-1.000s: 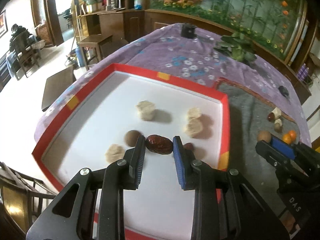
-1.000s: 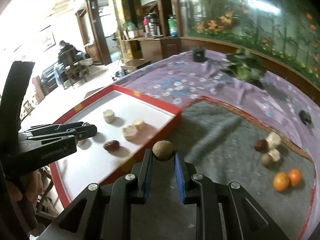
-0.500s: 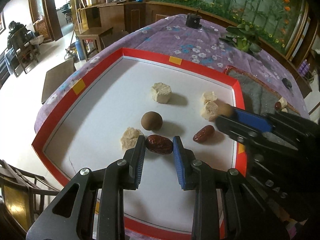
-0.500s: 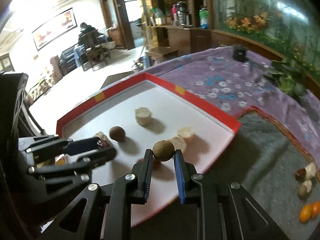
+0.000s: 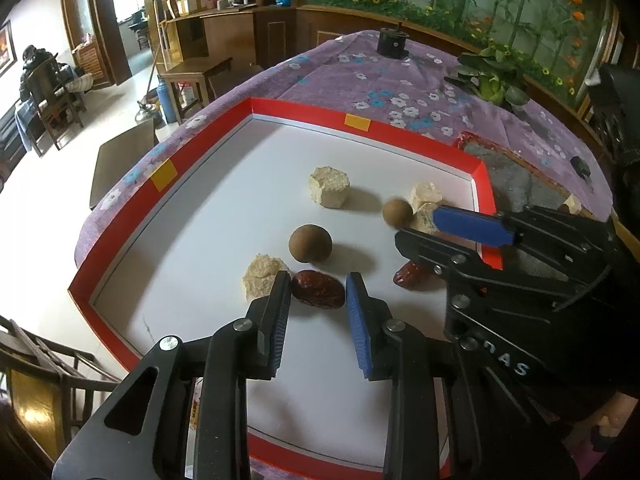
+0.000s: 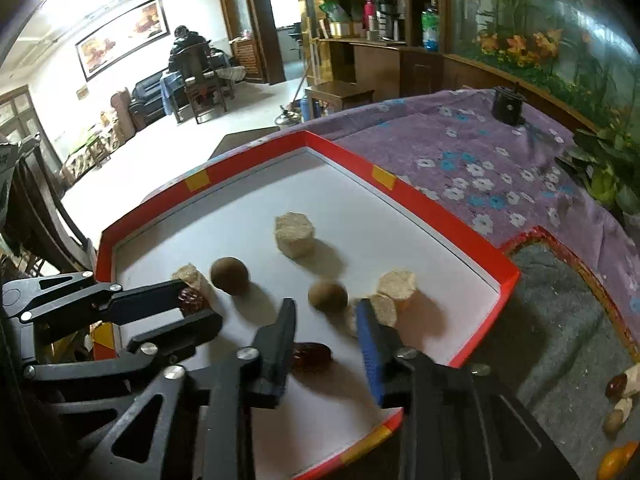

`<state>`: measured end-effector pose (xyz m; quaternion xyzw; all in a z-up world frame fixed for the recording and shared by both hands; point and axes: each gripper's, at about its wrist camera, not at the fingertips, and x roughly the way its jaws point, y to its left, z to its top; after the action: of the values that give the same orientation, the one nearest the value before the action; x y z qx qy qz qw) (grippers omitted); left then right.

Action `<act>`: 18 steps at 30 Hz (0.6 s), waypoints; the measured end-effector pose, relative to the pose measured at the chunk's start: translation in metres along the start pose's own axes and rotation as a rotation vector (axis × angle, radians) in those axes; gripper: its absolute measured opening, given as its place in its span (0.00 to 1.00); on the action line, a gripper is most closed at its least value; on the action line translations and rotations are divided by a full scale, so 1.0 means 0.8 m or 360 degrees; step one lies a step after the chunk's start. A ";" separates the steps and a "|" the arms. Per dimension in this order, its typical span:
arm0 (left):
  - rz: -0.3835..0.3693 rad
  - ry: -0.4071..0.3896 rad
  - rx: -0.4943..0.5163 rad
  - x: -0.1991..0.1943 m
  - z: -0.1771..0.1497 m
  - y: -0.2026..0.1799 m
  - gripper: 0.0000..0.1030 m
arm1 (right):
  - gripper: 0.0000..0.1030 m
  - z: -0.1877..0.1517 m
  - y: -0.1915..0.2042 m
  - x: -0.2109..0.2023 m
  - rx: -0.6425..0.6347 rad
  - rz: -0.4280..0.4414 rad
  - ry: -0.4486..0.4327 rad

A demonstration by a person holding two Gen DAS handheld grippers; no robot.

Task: Organize fruits
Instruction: 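Carry date and ball into the red tray and open both tools, then withdraw both open tools back over the felt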

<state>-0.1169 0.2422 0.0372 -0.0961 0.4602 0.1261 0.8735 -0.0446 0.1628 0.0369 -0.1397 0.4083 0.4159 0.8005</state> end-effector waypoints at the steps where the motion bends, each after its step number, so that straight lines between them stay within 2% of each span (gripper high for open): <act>1: 0.0001 0.0002 -0.0001 0.000 0.000 0.000 0.30 | 0.32 -0.002 -0.004 -0.003 0.0027 0.0018 -0.0006; 4: 0.0014 -0.0002 -0.0015 -0.002 0.002 -0.001 0.35 | 0.32 -0.007 -0.005 -0.014 0.0041 0.0005 -0.0027; 6: 0.0036 -0.0024 -0.0019 -0.004 0.002 -0.003 0.42 | 0.32 -0.011 -0.006 -0.024 0.0036 -0.0025 -0.0056; 8: 0.0053 -0.0047 -0.0027 -0.007 0.004 -0.005 0.56 | 0.32 -0.014 -0.010 -0.033 0.0056 -0.0036 -0.0083; 11: 0.0048 -0.0059 -0.0032 -0.010 0.007 -0.013 0.65 | 0.33 -0.021 -0.020 -0.053 0.0118 -0.0043 -0.0139; 14: 0.0041 -0.0069 -0.0001 -0.012 0.010 -0.028 0.65 | 0.42 -0.030 -0.026 -0.070 0.0126 -0.0093 -0.0168; 18: -0.0002 -0.0078 0.0046 -0.014 0.014 -0.055 0.65 | 0.42 -0.051 -0.040 -0.095 0.0174 -0.0159 -0.0207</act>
<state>-0.1008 0.2020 0.0552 -0.0807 0.4403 0.1211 0.8860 -0.0656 0.0780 0.0665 -0.0888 0.3699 0.3609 0.8515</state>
